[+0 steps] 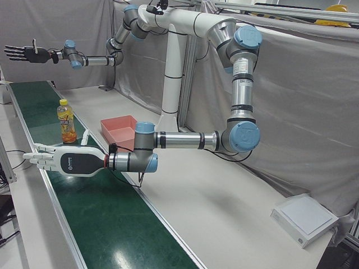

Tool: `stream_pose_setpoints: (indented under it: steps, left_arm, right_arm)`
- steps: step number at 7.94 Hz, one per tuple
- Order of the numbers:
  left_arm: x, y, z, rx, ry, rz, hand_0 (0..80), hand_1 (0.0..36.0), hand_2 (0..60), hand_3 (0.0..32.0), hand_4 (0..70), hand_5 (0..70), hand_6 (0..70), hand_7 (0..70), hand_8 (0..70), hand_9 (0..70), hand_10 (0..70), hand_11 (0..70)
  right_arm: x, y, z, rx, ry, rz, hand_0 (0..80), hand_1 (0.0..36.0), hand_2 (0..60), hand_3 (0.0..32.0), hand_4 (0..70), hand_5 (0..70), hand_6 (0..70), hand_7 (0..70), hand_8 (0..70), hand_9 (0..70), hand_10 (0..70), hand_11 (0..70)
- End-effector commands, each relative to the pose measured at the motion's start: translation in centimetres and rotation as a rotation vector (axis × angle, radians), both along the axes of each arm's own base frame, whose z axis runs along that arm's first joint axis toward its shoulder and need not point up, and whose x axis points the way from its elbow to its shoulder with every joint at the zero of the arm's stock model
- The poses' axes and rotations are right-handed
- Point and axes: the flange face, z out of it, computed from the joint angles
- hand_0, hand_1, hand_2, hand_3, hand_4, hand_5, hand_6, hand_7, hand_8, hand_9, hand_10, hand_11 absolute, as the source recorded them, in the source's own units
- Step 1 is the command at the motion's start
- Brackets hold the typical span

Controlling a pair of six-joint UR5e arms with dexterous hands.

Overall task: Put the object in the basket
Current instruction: 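Reach the left hand toward the orange bottle on the conveyor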

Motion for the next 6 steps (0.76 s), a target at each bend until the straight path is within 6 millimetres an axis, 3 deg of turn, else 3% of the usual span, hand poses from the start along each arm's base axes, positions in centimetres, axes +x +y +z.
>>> stream_pose_setpoints:
  steps: [1, 4, 5, 6]
  left_arm:
    - [4.3, 0.5, -2.5, 0.022, 0.011, 0.057, 48.5, 8.8, 0.0, 0.0, 16.3, 11.3, 0.0, 0.0, 5.8, 10.5, 8.7, 13.7]
    - [6.4, 0.4, -4.9, 0.046, 0.027, 0.080, 48.5, 8.5, 0.0, 0.0, 16.0, 10.8, 0.0, 0.0, 5.6, 10.2, 8.6, 13.5]
    - [7.8, 0.4, -6.6, 0.058, 0.033, 0.095, 48.8, 8.5, 0.0, 0.0, 16.4, 11.5, 0.0, 0.0, 5.6, 10.2, 8.6, 13.6]
    - [10.5, 1.4, -7.1, 0.063, 0.034, 0.133, 48.6, 8.4, 0.0, 0.0, 16.2, 11.5, 0.0, 0.0, 5.6, 10.2, 8.8, 13.9]
  right_arm:
    - [0.0, 0.0, 0.0, -0.001, 0.000, 0.000, 0.0, 0.0, 0.0, 0.0, 0.0, 0.0, 0.0, 0.0, 0.0, 0.0, 0.0, 0.0]
    - [0.0, 0.0, 0.0, 0.001, 0.000, 0.000, 0.0, 0.0, 0.0, 0.0, 0.0, 0.0, 0.0, 0.0, 0.0, 0.0, 0.0, 0.0]
    - [0.0, 0.0, 0.0, -0.001, 0.000, 0.000, 0.0, 0.0, 0.0, 0.0, 0.0, 0.0, 0.0, 0.0, 0.0, 0.0, 0.0, 0.0]
    - [0.0, 0.0, 0.0, 0.001, 0.000, 0.000, 0.0, 0.0, 0.0, 0.0, 0.0, 0.0, 0.0, 0.0, 0.0, 0.0, 0.0, 0.0]
